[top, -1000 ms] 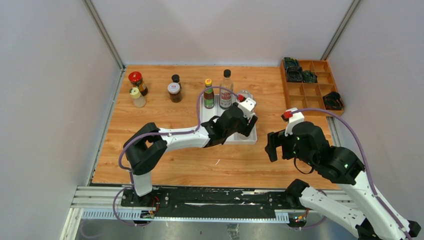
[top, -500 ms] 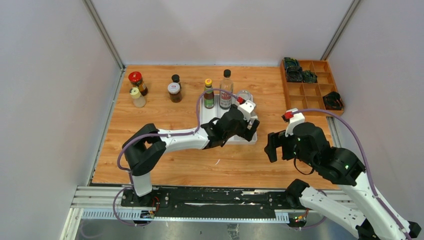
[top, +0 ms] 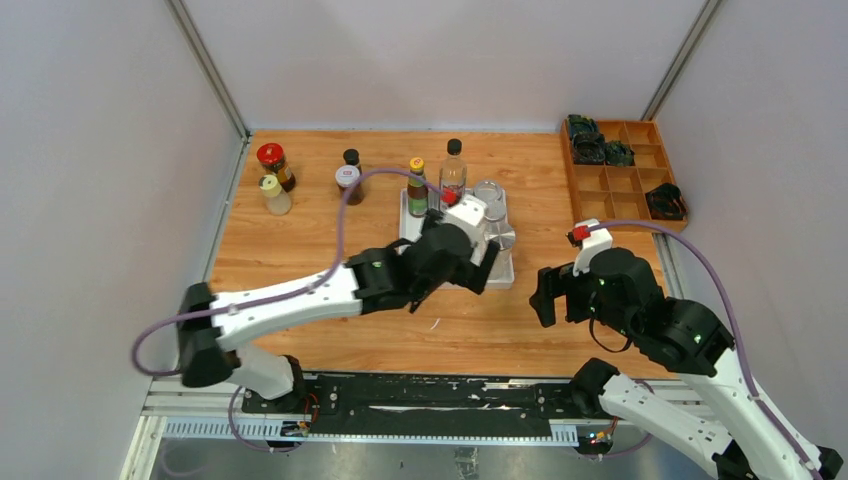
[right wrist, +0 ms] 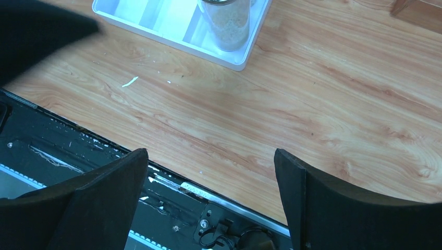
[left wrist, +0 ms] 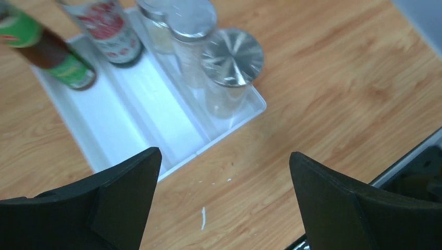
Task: Organize the condiment bottles
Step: Place the bottle in the storage box, then pick up the bottle from the center of the board.
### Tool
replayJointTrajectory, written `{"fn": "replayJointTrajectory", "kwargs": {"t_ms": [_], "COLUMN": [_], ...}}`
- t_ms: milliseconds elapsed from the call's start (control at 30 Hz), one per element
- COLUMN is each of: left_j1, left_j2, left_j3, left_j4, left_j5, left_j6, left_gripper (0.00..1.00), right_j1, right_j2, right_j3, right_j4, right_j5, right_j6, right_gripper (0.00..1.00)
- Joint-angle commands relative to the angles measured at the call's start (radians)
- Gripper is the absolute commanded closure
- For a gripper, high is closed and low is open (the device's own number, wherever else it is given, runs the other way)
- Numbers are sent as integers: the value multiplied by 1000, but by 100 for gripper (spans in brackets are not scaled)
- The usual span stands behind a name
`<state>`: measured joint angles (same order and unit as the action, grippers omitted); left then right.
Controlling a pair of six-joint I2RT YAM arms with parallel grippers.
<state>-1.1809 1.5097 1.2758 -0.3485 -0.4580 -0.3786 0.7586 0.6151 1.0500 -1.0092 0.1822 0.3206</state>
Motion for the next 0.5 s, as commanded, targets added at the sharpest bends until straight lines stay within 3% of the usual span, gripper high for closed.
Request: {"fn": "replayJointTrajectory", "kwargs": {"t_ms": [0,167,300,467], "left_j1": [48,393,626,758], "left_j2": [-215,-277,-199,31], "left_j3": [-63,-92,-58,74], "left_j4": [-135,-132,-78,-74], "left_j5": [-209,-65,-19,-46], "left_j6": [-51,11,65,80], "left_gripper": [0,0,3,6], "right_j1": [-3,-3,-3,-3], "right_j2": [-3,10,13,16], "right_j3": [-8,4,19,32], "right_j4": [4,14,14,10], "right_j5": [-23,-43,-53,-66], "right_j6": [0,-7,-7,-2], "right_gripper": [3,3,3,3]}}
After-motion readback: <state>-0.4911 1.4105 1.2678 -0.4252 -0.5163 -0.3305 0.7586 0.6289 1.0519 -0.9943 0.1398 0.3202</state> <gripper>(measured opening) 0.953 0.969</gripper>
